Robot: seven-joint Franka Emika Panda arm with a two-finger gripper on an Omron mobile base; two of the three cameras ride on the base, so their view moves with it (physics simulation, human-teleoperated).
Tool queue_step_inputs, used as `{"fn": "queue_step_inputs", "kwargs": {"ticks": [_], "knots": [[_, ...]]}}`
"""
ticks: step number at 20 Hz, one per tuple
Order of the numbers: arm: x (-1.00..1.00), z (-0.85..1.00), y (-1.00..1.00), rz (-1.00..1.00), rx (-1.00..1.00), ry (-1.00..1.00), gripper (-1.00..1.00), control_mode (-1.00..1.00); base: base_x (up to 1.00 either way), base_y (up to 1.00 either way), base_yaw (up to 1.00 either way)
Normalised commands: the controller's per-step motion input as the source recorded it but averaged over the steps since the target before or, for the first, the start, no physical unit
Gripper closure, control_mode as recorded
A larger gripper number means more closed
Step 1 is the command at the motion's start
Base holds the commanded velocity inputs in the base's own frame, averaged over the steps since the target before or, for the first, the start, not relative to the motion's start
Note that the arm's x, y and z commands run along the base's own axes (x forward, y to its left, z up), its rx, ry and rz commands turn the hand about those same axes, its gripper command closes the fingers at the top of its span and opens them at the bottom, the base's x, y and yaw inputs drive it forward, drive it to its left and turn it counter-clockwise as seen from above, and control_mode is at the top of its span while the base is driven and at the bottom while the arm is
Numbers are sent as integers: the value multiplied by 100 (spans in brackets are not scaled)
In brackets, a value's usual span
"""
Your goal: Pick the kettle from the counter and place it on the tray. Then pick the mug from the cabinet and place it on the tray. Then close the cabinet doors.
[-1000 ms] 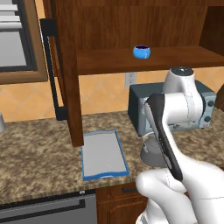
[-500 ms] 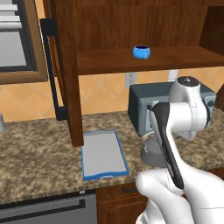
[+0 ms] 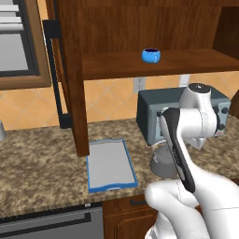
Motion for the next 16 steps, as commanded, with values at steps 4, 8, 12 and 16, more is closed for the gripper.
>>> {"fn": "queue_step_inputs", "kwargs": {"ticks": [4,8,12,16], "knots": [[24,-26,-6,0,0,7,-100,-100,0,0,0],[20,-30,-2,0,0,10,-100,-100,0,0,0],[22,-29,0,0,0,7,-100,-100,0,0,0],[20,-22,0,0,0,8,-100,-100,0,0,0]]}}
